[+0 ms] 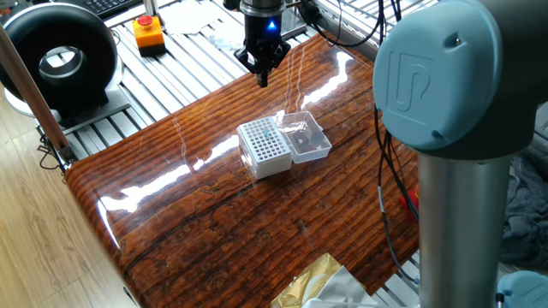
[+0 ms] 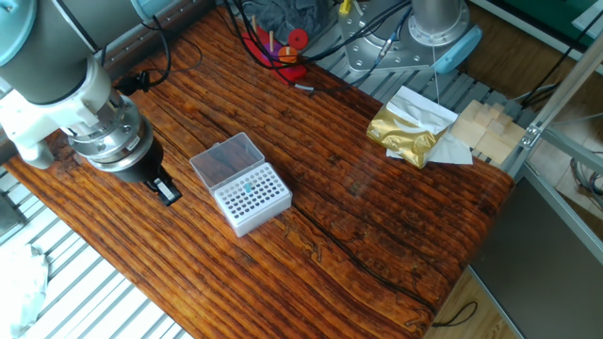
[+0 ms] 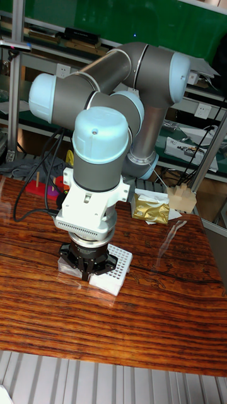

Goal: Insert a medium pipette tip into the holder for medium pipette tips

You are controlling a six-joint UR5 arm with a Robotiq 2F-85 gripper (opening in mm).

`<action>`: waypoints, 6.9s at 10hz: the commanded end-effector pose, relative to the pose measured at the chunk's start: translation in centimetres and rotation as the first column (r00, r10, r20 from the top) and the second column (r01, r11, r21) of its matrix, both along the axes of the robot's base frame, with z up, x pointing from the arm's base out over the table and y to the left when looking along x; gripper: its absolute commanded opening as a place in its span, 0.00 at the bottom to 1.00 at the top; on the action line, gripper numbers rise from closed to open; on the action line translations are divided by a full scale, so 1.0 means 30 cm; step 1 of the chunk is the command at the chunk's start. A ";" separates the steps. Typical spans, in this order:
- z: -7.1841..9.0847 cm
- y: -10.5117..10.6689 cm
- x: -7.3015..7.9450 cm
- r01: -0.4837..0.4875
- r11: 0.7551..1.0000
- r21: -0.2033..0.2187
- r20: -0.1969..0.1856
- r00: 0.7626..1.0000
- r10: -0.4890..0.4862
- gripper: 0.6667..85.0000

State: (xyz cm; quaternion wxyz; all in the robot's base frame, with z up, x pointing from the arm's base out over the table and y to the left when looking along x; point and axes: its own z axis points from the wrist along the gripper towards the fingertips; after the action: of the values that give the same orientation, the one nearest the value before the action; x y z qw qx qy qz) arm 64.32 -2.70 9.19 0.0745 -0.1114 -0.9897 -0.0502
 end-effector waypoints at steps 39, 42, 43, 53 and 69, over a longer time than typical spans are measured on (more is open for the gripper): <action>0.151 0.034 0.064 0.064 0.998 -0.003 0.010 0.998 -0.064 0.00; 0.121 0.113 0.073 0.097 0.995 -0.015 0.021 0.995 -0.097 0.00; 0.113 0.108 0.068 0.091 0.995 -0.033 0.021 0.996 -0.090 0.00; 0.053 -0.014 -0.057 0.001 0.996 -0.086 -0.074 0.997 -0.007 0.00; 0.015 0.019 -0.053 0.024 1.000 -0.013 -0.058 0.998 -0.024 0.00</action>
State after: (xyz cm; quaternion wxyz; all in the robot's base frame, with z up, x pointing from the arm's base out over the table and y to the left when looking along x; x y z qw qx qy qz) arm 62.66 -2.77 9.46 0.1016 -0.1211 -0.9870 -0.0301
